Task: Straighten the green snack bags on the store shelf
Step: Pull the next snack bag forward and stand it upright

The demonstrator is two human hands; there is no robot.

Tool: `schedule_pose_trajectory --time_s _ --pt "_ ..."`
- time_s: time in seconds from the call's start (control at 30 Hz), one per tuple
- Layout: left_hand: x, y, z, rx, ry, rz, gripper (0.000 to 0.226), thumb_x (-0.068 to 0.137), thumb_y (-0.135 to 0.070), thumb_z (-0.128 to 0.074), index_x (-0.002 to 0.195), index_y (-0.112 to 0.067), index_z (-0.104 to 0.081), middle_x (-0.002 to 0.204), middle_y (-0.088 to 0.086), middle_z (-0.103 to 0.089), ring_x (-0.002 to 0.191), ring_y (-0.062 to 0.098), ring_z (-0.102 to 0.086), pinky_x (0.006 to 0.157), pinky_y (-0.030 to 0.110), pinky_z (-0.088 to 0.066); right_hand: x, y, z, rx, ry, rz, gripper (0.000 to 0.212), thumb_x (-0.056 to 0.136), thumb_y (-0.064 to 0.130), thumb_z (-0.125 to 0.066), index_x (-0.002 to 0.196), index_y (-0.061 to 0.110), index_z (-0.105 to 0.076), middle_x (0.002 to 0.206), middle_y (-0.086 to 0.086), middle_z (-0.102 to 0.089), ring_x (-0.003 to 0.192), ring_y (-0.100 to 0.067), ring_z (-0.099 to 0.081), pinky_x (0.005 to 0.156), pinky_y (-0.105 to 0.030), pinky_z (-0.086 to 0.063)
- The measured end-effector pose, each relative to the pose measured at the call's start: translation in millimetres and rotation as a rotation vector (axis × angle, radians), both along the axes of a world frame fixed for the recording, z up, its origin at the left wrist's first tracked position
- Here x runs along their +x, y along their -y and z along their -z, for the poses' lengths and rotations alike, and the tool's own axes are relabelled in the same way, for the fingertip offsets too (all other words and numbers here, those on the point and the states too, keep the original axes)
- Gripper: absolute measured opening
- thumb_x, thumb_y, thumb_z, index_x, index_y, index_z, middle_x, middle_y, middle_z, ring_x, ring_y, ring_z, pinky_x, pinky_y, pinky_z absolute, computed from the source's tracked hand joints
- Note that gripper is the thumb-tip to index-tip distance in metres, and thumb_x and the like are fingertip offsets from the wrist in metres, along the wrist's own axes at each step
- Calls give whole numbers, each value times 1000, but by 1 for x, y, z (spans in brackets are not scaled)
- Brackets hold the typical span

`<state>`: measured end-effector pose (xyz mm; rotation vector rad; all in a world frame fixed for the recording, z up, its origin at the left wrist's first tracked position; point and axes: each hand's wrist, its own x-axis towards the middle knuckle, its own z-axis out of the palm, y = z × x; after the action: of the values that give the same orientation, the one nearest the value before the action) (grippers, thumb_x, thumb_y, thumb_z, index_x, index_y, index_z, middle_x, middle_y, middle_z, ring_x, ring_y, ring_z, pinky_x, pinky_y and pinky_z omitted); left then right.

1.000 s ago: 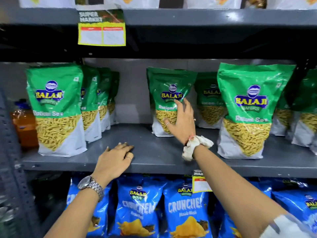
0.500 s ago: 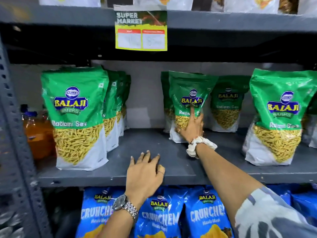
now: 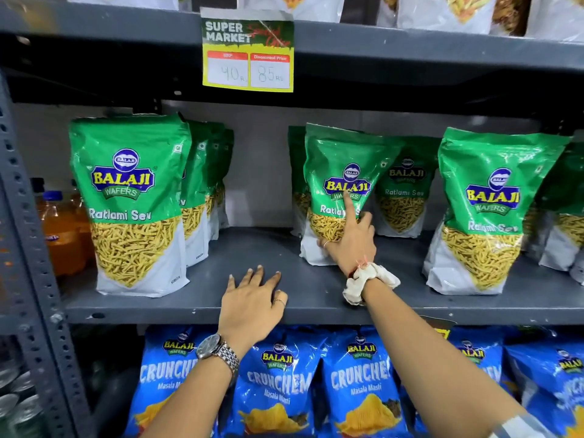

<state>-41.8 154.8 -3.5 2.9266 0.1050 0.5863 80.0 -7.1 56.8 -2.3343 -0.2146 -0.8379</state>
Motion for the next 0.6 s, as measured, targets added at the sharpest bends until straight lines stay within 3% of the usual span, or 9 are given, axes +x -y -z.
schedule_pose_trajectory --time_s 0.2,0.4,0.6 --pt "-1 0 -3 -18 -37 11 52 93 -42 -22 144 -32 -30 157 5 -25 145 21 -20 120 47 -12 -25 5 -3 -68 -20 55 111 70 38 -80 148 44 -1 123 -15 -38 108 -36 -47 75 -47 -52" --pt "-3 1 -3 -23 -37 17 67 81 -46 -12 144 -31 -31 156 5 -26 144 21 -21 119 47 -11 -57 16 -4 -114 -9 56 111 71 41 -79 148 44 0 120 -14 -39 103 -35 -48 70 -44 -51" --pt "-1 -1 -3 -26 -46 15 56 91 -44 -18 144 -31 -29 157 5 -25 145 21 -20 120 47 -11 -90 21 0 -110 31 78 110 69 44 -78 148 45 -2 120 -13 -39 105 -35 -46 65 -42 -50"
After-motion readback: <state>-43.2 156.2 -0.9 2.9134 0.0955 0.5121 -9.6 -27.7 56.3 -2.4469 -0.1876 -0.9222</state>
